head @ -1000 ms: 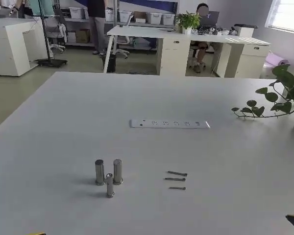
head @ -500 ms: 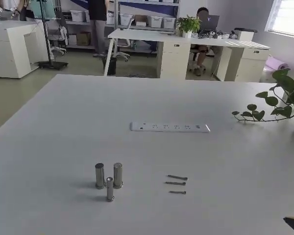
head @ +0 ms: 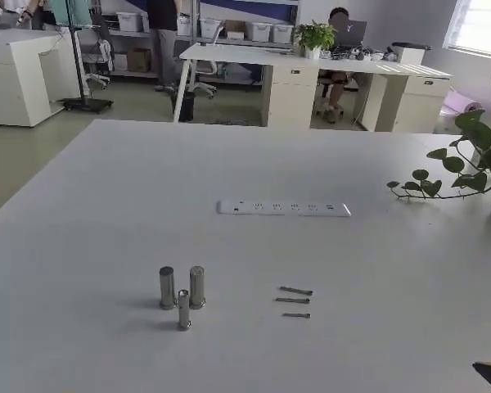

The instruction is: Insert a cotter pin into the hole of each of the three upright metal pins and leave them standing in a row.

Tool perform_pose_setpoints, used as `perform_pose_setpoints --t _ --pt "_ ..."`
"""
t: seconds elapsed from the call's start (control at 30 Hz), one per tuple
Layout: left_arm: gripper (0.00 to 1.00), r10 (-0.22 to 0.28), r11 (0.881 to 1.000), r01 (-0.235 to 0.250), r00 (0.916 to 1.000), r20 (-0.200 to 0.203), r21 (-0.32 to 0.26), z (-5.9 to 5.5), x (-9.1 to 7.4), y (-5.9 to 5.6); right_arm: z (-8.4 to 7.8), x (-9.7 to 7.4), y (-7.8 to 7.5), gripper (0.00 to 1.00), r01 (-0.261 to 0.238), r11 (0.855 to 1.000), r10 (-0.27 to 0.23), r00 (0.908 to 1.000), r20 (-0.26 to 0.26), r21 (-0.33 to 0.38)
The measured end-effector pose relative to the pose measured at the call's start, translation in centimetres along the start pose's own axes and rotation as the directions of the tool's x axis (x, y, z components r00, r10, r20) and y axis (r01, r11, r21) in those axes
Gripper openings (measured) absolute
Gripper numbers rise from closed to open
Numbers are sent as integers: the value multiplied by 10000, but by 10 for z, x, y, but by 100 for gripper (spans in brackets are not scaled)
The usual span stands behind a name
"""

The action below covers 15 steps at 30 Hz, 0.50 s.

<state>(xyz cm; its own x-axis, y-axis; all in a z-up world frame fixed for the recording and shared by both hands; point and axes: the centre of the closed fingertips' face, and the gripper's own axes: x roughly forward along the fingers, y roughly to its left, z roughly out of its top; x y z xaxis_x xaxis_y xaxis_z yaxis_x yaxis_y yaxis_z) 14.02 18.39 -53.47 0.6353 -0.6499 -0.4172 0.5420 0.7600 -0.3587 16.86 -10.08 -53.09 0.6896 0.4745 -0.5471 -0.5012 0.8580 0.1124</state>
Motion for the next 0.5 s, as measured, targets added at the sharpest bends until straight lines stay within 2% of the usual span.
perform_pose_setpoints --t 0.27,0.37,0.47,0.5 --pt "99 52 9998 -52 10000 43 182 0 2 1 2 -1 0 96 18 10000 -18 10000 32 -22" --pt "94 91 9997 -92 10000 3 206 -1 2 3 2 -1 0 96 8 10000 -8 10000 48 -40" --pt "94 -10 10000 10 9992 404 -3 5 4 1 2 -1 1 96 6 10000 -5 10000 26 -73" --pt "94 -36 10000 39 9991 418 -66 5 4 1 2 -1 1 96 5 10000 -5 10000 20 -75"
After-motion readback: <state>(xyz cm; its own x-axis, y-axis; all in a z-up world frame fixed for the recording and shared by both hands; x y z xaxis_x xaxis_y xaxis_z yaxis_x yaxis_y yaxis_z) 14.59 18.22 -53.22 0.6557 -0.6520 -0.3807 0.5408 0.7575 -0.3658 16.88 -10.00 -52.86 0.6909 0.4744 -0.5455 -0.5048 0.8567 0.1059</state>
